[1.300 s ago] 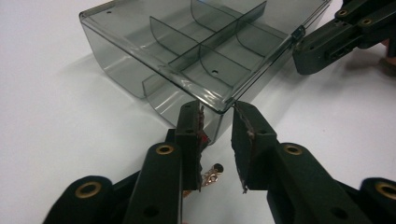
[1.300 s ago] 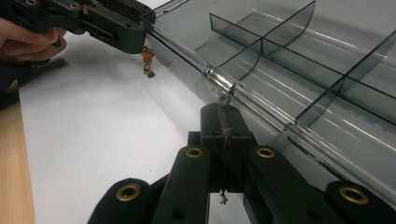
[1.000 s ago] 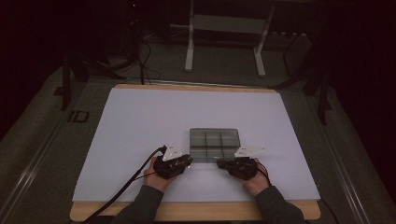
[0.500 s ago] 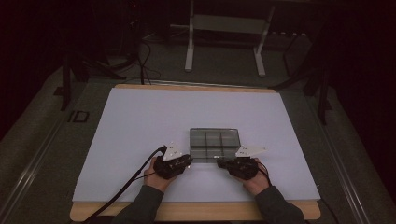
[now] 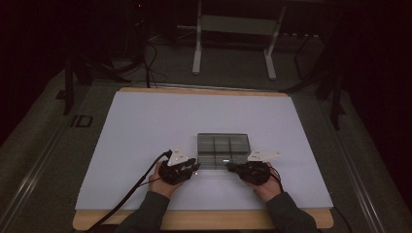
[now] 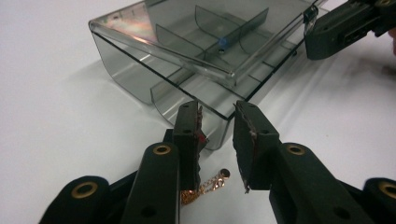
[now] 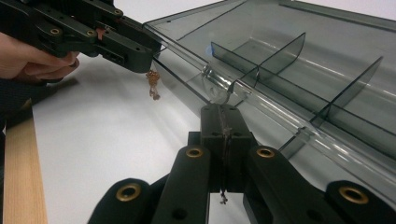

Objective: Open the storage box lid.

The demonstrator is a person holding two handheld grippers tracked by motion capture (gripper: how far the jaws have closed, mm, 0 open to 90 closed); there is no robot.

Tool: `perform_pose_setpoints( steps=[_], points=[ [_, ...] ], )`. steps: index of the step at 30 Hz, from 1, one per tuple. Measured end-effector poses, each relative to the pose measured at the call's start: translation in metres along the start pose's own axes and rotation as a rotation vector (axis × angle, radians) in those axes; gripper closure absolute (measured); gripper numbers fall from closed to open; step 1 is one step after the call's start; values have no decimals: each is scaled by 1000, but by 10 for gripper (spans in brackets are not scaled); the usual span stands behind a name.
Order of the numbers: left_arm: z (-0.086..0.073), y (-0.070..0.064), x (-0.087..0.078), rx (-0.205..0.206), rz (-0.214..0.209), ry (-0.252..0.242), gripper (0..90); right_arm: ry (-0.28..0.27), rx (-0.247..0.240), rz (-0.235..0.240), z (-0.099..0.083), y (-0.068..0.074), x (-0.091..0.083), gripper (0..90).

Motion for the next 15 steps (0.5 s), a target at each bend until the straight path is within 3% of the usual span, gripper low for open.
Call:
perform_pose_setpoints(
  steps=[8,10,15],
  points=[
    [11,5,-4,18,10,-27,683,-11,-1,-4,4,-2,-1,900],
    [16,6,-3,48,18,-31,677,-20,0,-7,6,-3,-2,900],
    [20,10,3,65,36,-27,654,-32,2,-13,10,-5,-4,900]
  ],
)
Point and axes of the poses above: each handheld gripper's, and its own axes: x roughly forward along the jaws, z roughly out of its top, y roughly to its left, the point moved 9 cm from there along x, roughly forward along the jaws
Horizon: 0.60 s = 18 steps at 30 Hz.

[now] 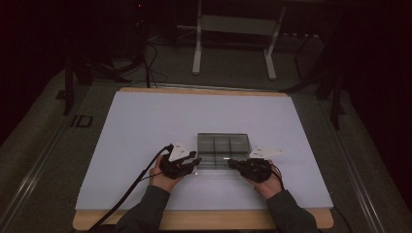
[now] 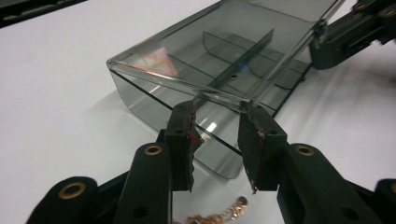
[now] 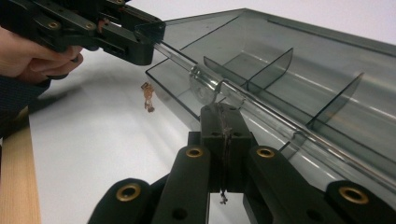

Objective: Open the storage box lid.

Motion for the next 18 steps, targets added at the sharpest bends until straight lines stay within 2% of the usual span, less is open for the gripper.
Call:
perform_pose_setpoints(
  steps=[11,18],
  points=[
    [15,7,2,21,27,-34,622,3,3,-53,-2,-8,-9,864],
    [24,10,3,32,38,-48,618,-3,9,-112,-2,-20,-20,832]
  ],
)
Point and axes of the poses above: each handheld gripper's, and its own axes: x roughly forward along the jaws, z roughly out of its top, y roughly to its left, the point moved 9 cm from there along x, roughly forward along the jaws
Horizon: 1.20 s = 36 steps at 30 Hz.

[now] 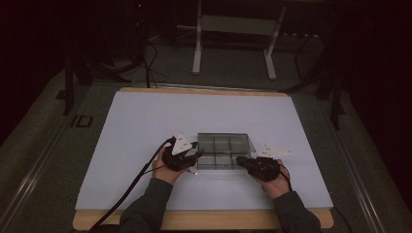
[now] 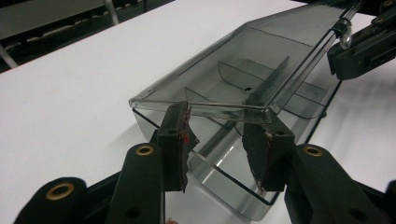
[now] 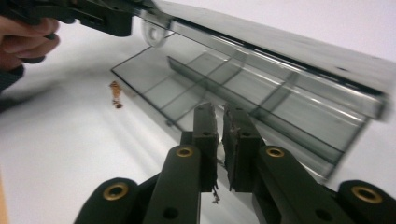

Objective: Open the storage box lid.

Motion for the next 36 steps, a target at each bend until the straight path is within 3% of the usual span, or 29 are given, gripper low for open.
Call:
perform_pose_setpoints(
  steps=[7,13,21,36],
  points=[
    [6,5,2,13,12,-1,636,-13,39,-88,0,-23,-10,799],
    [10,10,4,6,6,-1,642,-14,41,-124,-1,-31,-12,788],
    [12,16,11,36,18,20,639,0,35,-157,-1,-36,-12,745],
    [19,25,19,28,23,15,648,26,52,-191,-8,-45,-7,702]
  ],
)
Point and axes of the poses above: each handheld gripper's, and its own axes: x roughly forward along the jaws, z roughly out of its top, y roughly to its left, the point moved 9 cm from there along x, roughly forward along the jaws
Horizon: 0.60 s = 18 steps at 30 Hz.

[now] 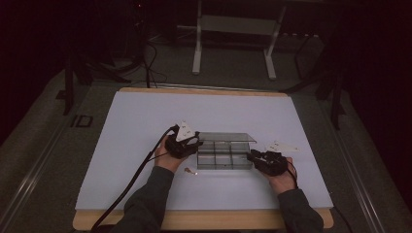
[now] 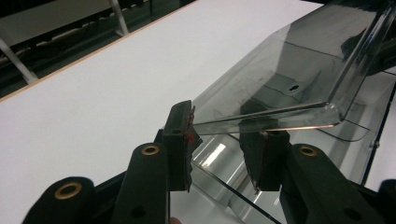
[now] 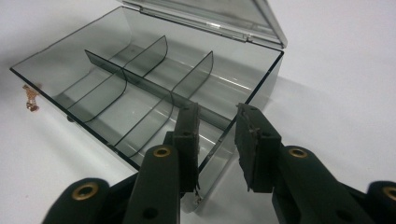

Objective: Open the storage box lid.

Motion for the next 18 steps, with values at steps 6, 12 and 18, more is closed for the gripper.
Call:
perform_pose_setpoints(
  steps=[6,12,18],
  points=[
    [3,3,2,-3,0,-6,651,11,0,-2,-3,0,3,694],
    [2,5,5,-6,-1,2,648,12,11,-4,-5,-1,4,692],
    [2,8,9,-10,3,10,648,10,16,-5,-5,-1,5,680]
  ],
)
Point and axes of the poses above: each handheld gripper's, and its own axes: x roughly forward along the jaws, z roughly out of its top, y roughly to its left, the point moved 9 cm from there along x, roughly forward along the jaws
